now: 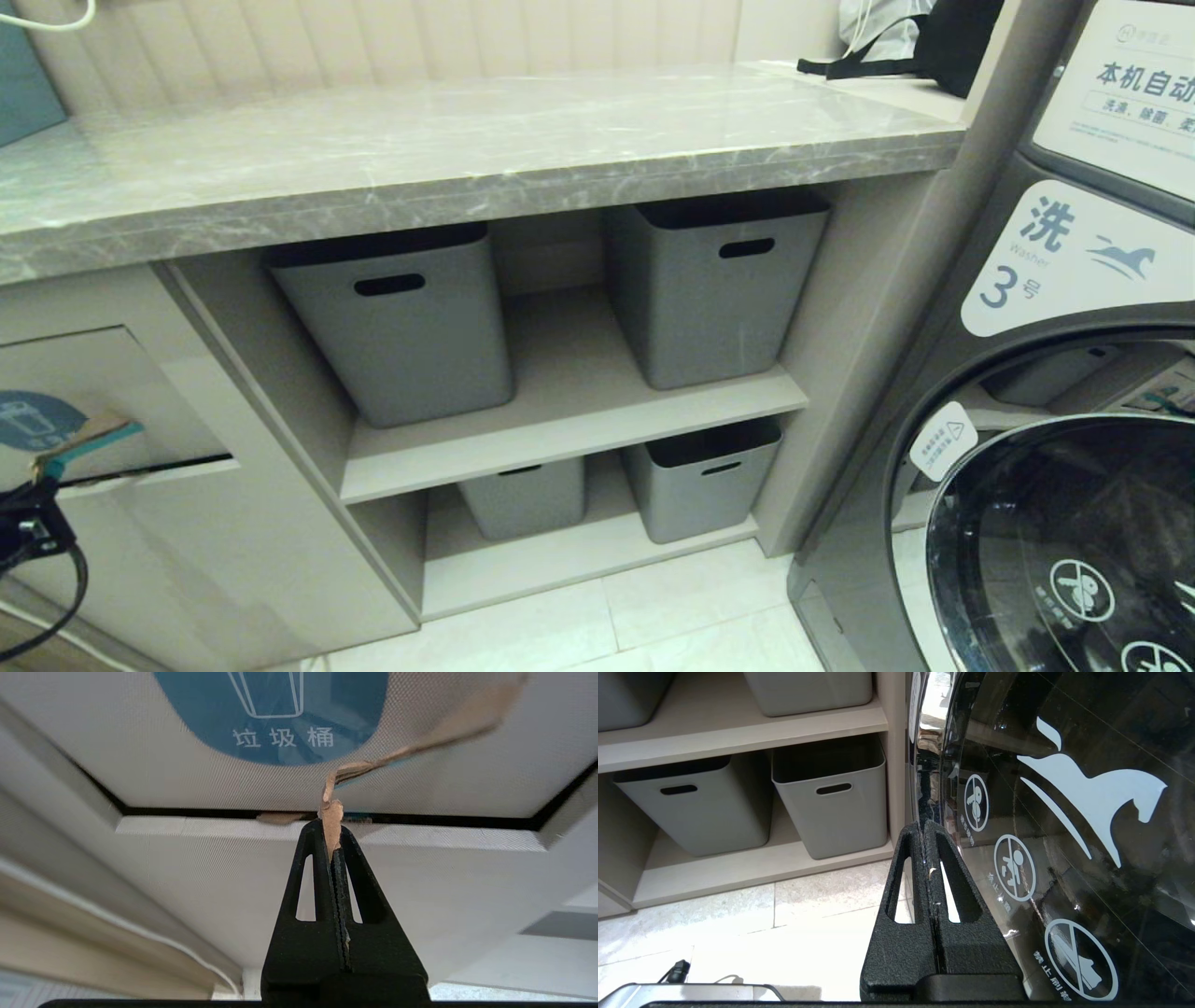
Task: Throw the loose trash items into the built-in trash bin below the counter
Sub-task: Put the garbage in the trash can
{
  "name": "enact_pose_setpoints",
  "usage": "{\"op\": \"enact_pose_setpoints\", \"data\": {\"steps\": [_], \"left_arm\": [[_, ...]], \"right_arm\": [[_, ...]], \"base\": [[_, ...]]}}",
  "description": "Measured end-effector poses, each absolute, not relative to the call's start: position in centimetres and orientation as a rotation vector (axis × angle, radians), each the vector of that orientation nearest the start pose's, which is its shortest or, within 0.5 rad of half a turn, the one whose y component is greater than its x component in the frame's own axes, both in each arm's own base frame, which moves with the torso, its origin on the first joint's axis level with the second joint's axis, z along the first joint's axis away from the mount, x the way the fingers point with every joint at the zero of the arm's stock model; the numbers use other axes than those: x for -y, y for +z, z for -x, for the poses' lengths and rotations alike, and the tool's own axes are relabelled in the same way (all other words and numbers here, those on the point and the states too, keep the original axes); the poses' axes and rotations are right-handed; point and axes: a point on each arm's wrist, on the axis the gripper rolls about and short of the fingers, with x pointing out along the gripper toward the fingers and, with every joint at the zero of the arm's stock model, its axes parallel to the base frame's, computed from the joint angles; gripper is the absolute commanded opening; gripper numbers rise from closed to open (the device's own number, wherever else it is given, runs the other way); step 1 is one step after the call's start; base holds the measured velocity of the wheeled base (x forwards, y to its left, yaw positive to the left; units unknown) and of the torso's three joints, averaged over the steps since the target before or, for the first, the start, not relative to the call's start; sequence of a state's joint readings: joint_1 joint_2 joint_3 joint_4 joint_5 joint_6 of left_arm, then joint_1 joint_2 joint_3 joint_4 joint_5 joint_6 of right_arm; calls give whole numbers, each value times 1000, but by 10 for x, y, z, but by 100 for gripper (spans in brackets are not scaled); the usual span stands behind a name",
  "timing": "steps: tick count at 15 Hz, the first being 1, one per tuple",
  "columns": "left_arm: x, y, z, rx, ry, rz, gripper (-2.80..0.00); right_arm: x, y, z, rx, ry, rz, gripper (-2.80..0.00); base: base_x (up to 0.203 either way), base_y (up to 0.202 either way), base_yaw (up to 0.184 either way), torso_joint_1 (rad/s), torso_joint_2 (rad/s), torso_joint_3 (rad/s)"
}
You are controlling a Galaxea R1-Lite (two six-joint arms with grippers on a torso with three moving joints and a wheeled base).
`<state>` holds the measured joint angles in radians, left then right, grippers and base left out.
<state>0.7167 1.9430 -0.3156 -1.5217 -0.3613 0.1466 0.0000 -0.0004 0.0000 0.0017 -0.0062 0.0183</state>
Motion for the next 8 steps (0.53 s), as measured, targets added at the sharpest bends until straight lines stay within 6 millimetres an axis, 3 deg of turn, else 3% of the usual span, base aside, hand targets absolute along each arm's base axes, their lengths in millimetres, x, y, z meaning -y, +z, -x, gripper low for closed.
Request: {"op": "enact_pose_setpoints", "data": {"steps": [8], "left_arm": [[-192,84,-241,-86,296,-127,-280]], "right_arm": [[0,75,23,-1,-6,-18,-280]], "base": [[0,0,0,0,0,0]]}}
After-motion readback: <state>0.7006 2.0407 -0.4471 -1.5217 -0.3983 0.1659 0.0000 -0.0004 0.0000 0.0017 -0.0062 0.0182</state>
